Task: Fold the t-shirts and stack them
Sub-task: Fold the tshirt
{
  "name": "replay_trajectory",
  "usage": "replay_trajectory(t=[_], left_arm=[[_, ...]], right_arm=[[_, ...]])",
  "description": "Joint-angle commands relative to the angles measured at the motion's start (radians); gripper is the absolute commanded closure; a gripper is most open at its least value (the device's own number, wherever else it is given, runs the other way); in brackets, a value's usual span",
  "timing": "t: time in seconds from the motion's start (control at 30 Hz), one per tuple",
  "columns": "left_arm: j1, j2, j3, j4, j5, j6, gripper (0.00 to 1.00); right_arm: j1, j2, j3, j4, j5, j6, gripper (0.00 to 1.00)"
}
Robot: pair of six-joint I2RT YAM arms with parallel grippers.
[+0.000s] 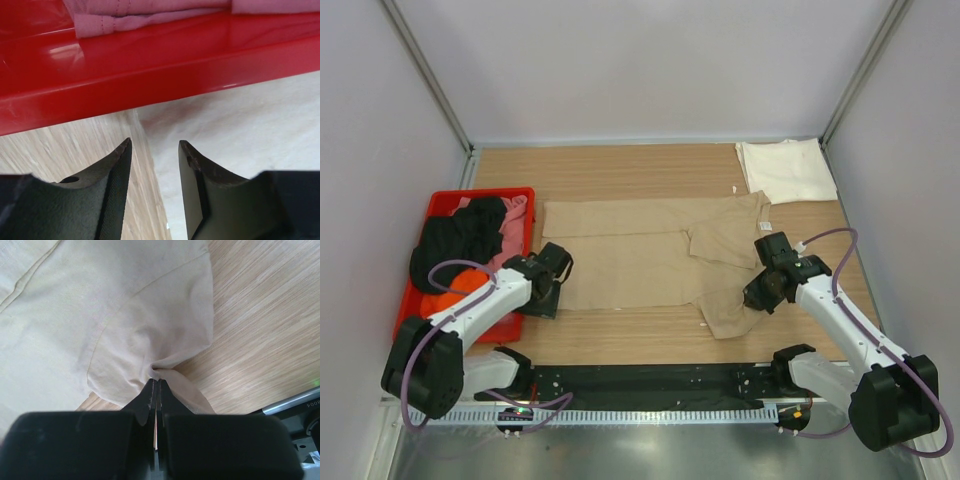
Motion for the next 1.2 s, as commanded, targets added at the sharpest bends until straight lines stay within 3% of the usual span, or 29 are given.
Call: replay_trajectory(t=[0.0, 0.23, 0.47, 0.57, 0.6, 0.7, 1.17], left_arm=[[-0.025, 0.007, -0.009, -0.003, -0.035, -0.093, 0.55], [-0.031, 0.022, -0.029, 0.053, -0.03, -0.096, 0.51], [-0.034, 0.022, -0.046, 0.064, -0.046, -0.104, 0.6], [-0.035, 0.016, -0.045, 0.06, -0.06, -0.104, 0.73], [-0.035, 0.013, -0.042, 0.057, -0.064, -0.102, 0.83], [-0.04, 0.007, -0.026, 0.061, -0.084, -0.079, 1.0], [-0.052, 0.099, 0.158, -0.002, -0.193, -0.004, 1.0]], right_arm=[[0.005, -0.021, 0.033, 0.016, 0.008, -0.003, 0.99], [0.004, -0.032, 0.037, 0.003, 0.018, -0.005, 0.99], [0.005, -0.041, 0.055, -0.021, 0.051, -0.005, 0.99], [0.005, -0.05, 0.066, -0.039, 0.089, -0.009, 0.99], [0.004, -0.055, 0.068, -0.044, 0.102, -0.011, 0.99], [0.005, -0.065, 0.078, -0.056, 0.158, -0.02, 0.99], [0.004, 0.02, 0.201, 0.022, 0.292, -0.134, 0.99]])
